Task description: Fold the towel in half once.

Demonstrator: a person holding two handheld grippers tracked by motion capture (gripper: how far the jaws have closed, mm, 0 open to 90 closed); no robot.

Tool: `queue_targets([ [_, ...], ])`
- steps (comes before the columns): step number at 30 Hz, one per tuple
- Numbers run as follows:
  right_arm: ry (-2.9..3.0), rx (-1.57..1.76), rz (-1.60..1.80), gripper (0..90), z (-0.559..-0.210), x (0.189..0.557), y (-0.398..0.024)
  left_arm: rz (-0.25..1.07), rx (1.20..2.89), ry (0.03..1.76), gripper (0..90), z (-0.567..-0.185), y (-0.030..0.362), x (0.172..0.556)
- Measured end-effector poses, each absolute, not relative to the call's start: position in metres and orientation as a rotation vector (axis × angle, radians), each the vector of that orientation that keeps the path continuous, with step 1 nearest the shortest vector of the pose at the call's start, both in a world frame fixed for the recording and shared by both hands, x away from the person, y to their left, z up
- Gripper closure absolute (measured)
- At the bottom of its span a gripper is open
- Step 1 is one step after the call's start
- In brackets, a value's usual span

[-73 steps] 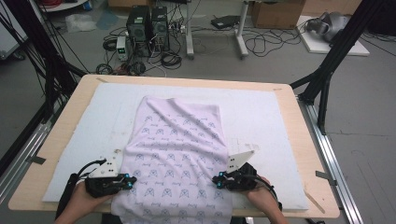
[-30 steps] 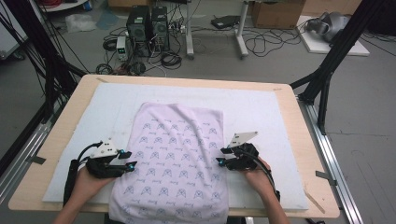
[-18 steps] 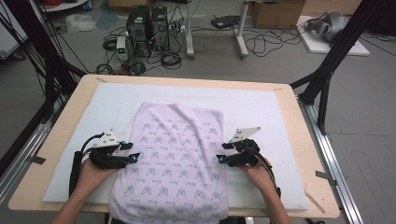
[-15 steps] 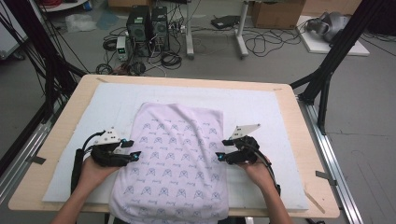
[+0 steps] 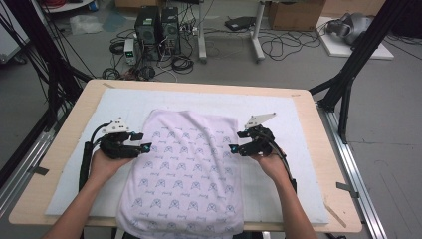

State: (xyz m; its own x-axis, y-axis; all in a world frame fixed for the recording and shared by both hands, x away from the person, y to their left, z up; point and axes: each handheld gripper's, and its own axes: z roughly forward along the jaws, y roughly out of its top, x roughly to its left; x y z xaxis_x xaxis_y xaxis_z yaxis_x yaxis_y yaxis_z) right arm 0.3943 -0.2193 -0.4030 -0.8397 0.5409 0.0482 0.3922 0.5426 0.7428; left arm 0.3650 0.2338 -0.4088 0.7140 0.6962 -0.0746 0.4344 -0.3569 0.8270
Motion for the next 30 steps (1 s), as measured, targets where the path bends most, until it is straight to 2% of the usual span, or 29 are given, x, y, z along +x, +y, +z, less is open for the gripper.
queue_targets([
  [11,2.550,0.881,1.113,33.3,-0.383,0.447,-0.223,0.436,2.038,0.894,50.8,-0.390,0.233,0.421],
  [17,2.519,0.977,1.064,36.2,-0.396,0.471,-0.228,0.479,2.064,1.007,56.5,-0.410,0.237,0.451],
  [23,2.517,1.043,0.998,40.7,-0.419,0.485,-0.227,0.512,2.055,1.138,54.6,-0.435,0.237,0.470],
  [26,2.504,1.093,1.031,45.6,-0.430,0.491,-0.225,0.483,2.043,1.172,55.8,-0.444,0.236,0.475],
  [27,2.509,1.099,1.038,50.1,-0.434,0.493,-0.223,0.491,2.034,1.172,57.9,-0.443,0.236,0.475],
  [29,2.525,1.081,1.018,58.9,-0.439,0.493,-0.218,0.459,2.029,1.153,78.7,-0.443,0.236,0.476],
  [30,2.516,1.079,1.028,72.4,-0.438,0.493,-0.218,0.456,2.034,1.146,83.1,-0.443,0.235,0.476],
])
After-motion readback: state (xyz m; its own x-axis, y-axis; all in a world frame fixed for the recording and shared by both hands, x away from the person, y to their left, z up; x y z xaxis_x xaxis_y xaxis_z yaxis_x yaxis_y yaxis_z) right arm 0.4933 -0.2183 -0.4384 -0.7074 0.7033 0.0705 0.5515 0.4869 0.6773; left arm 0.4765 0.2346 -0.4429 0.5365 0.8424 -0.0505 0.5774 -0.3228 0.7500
